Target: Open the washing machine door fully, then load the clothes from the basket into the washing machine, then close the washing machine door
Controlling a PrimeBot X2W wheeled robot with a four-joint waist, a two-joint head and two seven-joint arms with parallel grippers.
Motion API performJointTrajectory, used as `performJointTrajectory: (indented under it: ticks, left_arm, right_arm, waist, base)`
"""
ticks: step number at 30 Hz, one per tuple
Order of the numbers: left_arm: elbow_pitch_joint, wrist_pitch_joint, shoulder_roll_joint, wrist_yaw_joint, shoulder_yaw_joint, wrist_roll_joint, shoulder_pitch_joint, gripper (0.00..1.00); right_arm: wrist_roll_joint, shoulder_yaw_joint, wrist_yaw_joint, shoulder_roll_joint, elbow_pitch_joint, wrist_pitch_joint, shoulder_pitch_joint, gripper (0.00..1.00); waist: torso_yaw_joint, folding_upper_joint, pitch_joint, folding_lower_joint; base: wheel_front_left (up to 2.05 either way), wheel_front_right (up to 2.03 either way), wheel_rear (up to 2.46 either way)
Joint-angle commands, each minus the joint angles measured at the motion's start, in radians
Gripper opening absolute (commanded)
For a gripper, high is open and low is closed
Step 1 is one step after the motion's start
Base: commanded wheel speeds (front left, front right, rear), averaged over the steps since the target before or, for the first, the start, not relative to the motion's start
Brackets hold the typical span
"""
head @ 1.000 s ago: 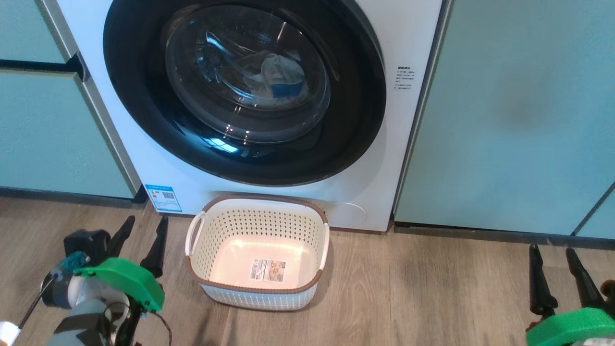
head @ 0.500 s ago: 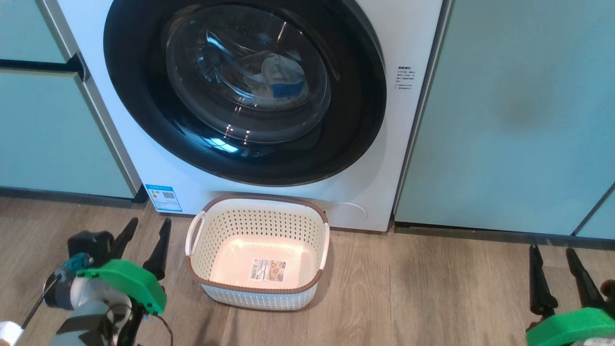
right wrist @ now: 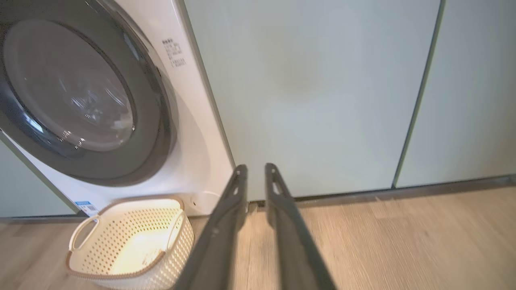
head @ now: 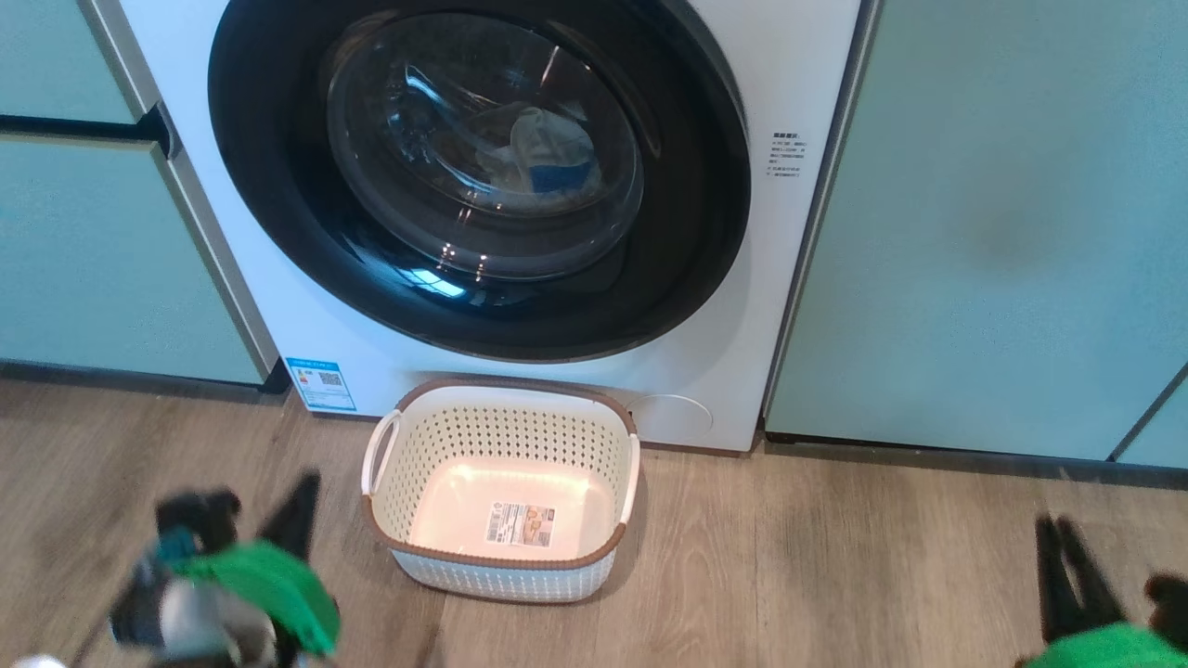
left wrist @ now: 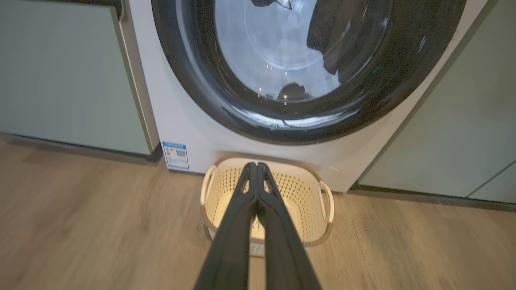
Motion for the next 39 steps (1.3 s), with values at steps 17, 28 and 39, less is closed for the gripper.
performJointTrajectory:
  ticks: [17,28,39]
  left_arm:
    - [-0.004,0.044,-0.054,0.0,0.027,-0.124,0.051,0.0]
    - [-0.033,0.075,-0.073,0.0,0.052,-0.221,0.053,0.0]
    - [-0.062,0.107,-0.091,0.0,0.078,-0.319,0.055,0.0]
  right_arm:
    - [0.159,-0.003,0.0,0.0,0.021,0.043,0.018,0.0]
    - [0.282,-0.004,-0.001,0.0,0.004,0.075,0.007,0.0]
    - [0.406,-0.006,-0.001,0.0,-0.013,0.107,-0.004,0.0]
  waist:
    - [0.008,-0.0001,0.009,0.0]
    - [0.015,-0.0001,0.015,0.0]
    - [0.021,-0.0001,0.022,0.0]
  base:
    - [0.0,0.0,0.0]
    - [0.0,0.0,0.0]
    - [0.0,0.0,0.0]
